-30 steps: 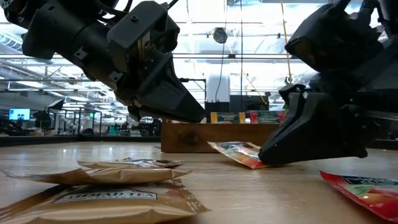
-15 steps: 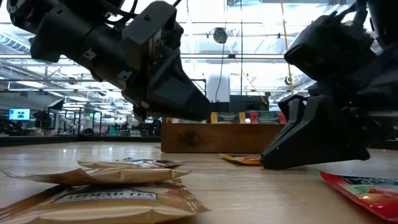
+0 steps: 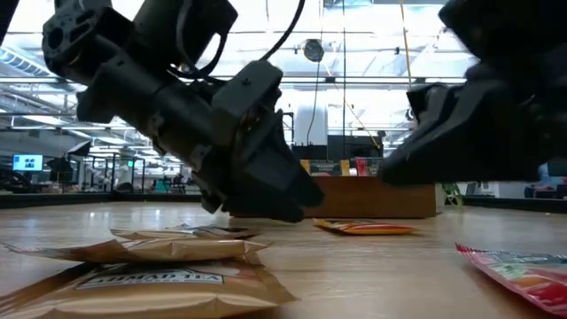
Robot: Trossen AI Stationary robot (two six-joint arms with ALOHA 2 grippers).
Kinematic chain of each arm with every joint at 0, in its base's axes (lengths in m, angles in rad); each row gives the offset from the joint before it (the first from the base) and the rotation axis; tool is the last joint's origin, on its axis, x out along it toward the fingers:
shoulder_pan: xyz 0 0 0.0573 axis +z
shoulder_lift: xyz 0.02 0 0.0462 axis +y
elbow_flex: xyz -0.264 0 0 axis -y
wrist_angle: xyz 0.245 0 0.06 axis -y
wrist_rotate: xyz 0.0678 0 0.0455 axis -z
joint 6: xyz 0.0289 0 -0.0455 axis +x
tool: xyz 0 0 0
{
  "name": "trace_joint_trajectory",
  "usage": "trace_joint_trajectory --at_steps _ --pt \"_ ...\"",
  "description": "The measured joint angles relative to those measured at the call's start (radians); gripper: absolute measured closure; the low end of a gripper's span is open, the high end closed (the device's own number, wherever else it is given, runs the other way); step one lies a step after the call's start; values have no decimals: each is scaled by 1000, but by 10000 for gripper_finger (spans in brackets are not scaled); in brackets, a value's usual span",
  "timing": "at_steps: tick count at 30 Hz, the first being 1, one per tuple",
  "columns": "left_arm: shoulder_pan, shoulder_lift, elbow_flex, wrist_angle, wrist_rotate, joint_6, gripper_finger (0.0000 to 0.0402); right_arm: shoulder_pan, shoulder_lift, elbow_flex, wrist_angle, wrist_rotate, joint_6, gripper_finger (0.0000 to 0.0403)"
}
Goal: Pick & Place Tea
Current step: Put the yellow tea bag into the middle wooden organizer
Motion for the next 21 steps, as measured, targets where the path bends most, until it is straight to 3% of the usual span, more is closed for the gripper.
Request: trace_joint_trajectory --at_steps 7,21 --pt "14 6 11 7 20 -7 181 -30 4 -2 -141 -14 119 403" --pt "37 6 13 13 12 -36 181 -83 55 2 -133 -102 203 403"
